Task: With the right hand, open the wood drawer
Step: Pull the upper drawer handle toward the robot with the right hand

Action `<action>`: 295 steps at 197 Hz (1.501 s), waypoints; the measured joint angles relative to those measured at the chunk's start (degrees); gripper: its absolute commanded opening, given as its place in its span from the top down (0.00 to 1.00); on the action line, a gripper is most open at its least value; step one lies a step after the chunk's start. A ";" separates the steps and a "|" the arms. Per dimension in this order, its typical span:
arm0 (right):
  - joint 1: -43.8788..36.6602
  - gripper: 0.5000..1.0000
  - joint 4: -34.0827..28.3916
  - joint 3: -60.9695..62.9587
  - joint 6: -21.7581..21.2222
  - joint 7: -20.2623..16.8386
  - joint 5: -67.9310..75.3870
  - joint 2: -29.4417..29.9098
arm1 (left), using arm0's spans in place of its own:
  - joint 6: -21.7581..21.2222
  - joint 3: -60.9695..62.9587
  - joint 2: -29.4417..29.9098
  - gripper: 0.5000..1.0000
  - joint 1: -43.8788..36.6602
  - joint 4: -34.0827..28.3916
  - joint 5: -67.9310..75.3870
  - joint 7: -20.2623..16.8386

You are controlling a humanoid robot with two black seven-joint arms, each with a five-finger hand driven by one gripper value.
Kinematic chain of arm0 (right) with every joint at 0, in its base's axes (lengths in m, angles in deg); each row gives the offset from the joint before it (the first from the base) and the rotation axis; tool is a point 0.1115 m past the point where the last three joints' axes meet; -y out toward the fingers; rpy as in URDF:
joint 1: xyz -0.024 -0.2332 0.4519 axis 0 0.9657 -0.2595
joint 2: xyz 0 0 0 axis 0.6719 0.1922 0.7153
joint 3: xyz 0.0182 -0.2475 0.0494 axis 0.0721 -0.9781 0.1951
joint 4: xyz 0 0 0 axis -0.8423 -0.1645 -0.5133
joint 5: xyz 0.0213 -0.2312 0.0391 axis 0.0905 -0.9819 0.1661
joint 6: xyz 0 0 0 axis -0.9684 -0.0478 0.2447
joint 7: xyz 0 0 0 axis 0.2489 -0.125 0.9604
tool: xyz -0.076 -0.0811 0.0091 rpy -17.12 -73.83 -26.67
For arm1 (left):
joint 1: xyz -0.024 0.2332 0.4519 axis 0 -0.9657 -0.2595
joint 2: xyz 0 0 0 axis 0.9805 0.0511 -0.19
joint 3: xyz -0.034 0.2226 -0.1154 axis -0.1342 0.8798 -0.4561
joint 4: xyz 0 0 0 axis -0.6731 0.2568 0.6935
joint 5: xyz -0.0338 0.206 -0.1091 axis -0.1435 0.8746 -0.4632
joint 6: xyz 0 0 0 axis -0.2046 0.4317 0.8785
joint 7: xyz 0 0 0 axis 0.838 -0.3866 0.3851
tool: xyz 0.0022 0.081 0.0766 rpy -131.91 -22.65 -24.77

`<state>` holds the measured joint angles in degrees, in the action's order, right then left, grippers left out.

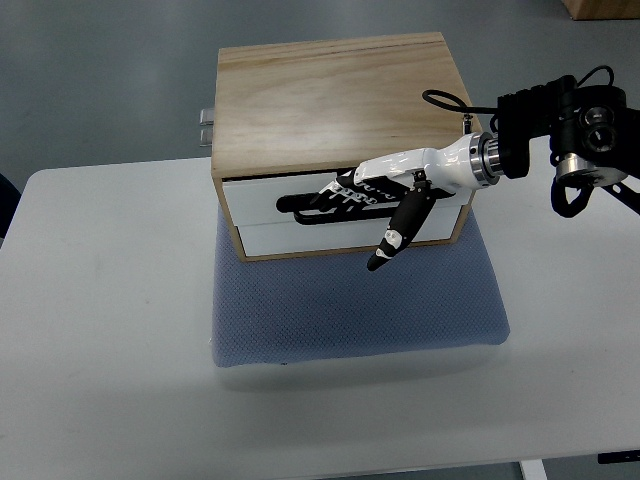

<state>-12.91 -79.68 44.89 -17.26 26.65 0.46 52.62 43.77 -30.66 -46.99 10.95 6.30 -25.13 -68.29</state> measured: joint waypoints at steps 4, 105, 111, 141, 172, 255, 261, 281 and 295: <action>-0.02 0.14 0.00 0.01 0.00 0.00 0.03 -0.05 | 0.00 0.00 0.00 0.00 0.00 0.00 0.00 0.00; 0.11 0.14 -0.79 -0.06 0.01 -0.48 1.16 -0.47 | 0.00 0.00 0.00 0.00 0.03 0.00 0.00 0.00; 0.17 0.14 -0.92 -0.07 0.01 -0.57 1.22 -0.49 | 0.00 0.00 0.00 0.00 0.02 0.00 0.00 0.00; 0.30 0.14 -1.46 -0.14 0.01 -0.75 1.91 -0.89 | 0.00 0.01 0.00 0.00 0.02 0.00 0.00 0.00; 0.32 0.14 -2.12 -0.65 0.01 -0.77 2.80 -1.68 | 0.00 0.01 0.00 0.00 0.03 0.00 0.00 0.00; 0.32 0.13 -6.43 -3.45 0.01 -0.62 4.47 -4.86 | 0.00 -0.01 0.00 0.00 0.00 0.00 0.00 0.00; 0.32 0.13 -6.70 -3.69 0.01 -0.59 4.48 -5.00 | 0.00 -0.01 0.00 0.00 0.01 0.00 0.00 0.00; 0.32 0.13 -7.60 -4.48 0.01 -0.51 4.49 -5.53 | 0.00 0.01 0.00 0.00 0.01 0.00 0.00 0.00; 0.32 0.13 -8.18 -4.77 0.01 -0.41 4.50 -5.84 | 0.00 0.01 0.00 0.00 -0.01 0.00 0.00 0.00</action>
<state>-12.59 -87.86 40.12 -17.25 26.24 4.96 46.78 43.77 -30.65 -47.00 10.94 6.30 -25.13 -68.30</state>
